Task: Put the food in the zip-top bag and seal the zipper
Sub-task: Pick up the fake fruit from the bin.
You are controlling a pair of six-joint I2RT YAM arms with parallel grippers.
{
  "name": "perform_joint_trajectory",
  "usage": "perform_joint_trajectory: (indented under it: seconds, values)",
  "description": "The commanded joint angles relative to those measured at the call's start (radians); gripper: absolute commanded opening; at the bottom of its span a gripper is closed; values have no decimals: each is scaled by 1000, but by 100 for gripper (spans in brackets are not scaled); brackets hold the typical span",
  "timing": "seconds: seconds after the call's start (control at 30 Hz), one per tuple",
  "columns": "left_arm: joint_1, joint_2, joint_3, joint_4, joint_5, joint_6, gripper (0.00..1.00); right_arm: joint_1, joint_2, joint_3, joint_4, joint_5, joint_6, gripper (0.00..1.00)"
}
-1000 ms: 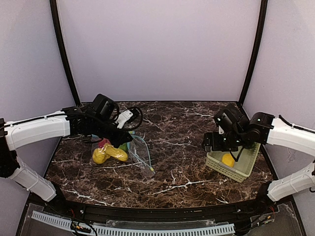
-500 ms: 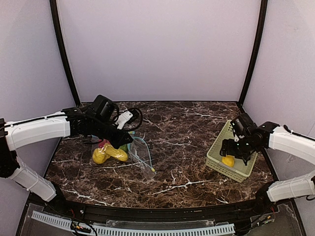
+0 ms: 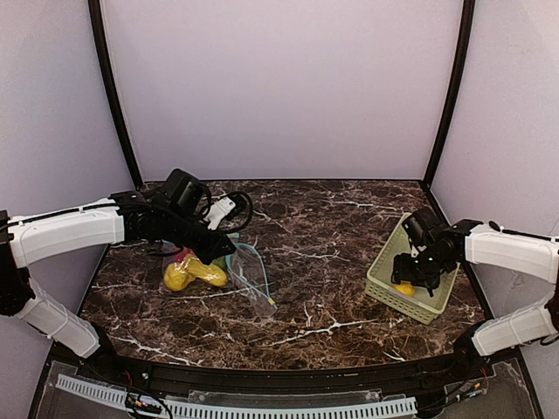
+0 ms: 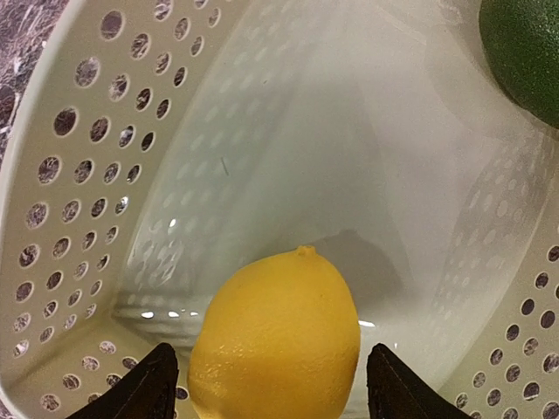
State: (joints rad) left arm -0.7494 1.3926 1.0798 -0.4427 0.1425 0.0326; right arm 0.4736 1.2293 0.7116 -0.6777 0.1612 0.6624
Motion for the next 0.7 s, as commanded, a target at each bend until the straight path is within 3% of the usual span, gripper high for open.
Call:
perform_joint_trajectory:
  seconds: [0.0,0.67]
  values:
    - [6,-31,-16,-5,10,-4,1,-14,21,-13,20,37,-10,70]
    - [5,-35,-14,-8,8,-2,1,-19,14,-19,20,47,-8,52]
